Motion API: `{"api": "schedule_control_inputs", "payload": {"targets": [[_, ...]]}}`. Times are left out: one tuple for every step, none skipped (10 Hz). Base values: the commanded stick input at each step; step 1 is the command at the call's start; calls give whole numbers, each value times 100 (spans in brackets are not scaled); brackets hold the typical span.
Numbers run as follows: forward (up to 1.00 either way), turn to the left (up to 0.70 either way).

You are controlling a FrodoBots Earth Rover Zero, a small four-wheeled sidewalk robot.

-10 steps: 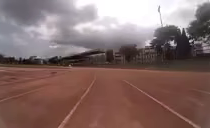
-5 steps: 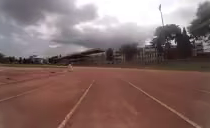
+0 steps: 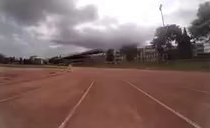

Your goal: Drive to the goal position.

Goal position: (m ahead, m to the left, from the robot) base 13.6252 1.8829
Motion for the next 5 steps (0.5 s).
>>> {"api": "schedule_control_inputs", "payload": {"targets": [[45, 0], [45, 0], [45, 0], [45, 0], [45, 0]]}}
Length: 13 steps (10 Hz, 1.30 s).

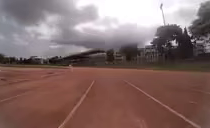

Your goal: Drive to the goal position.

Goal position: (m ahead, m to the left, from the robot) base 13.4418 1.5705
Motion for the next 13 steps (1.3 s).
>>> {"api": "schedule_control_inputs", "payload": {"targets": [[45, 0], [45, 0], [45, 0], [45, 0], [45, 0], [45, 0], [45, 0], [45, 0], [45, 0], [45, 0], [45, 0], [45, 0], [45, 0]]}}
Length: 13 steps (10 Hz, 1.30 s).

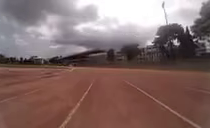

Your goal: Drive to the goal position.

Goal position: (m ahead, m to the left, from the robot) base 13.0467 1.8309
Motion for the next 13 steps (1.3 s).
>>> {"api": "schedule_control_inputs", "payload": {"targets": [[45, 0], [45, 0], [45, 0], [45, 0], [45, 0], [45, 0], [45, 0], [45, 0], [45, 0], [45, 0], [45, 0], [45, 0], [45, 0]]}}
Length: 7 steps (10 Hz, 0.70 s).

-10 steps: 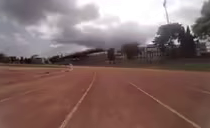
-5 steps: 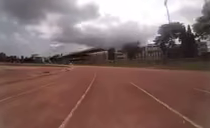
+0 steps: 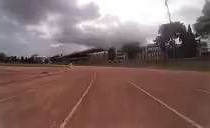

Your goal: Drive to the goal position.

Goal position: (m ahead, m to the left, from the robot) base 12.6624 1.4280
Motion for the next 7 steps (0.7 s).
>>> {"api": "schedule_control_inputs", "payload": {"targets": [[45, 0], [45, 0], [45, 0], [45, 0], [45, 0], [45, 0], [45, 0]]}}
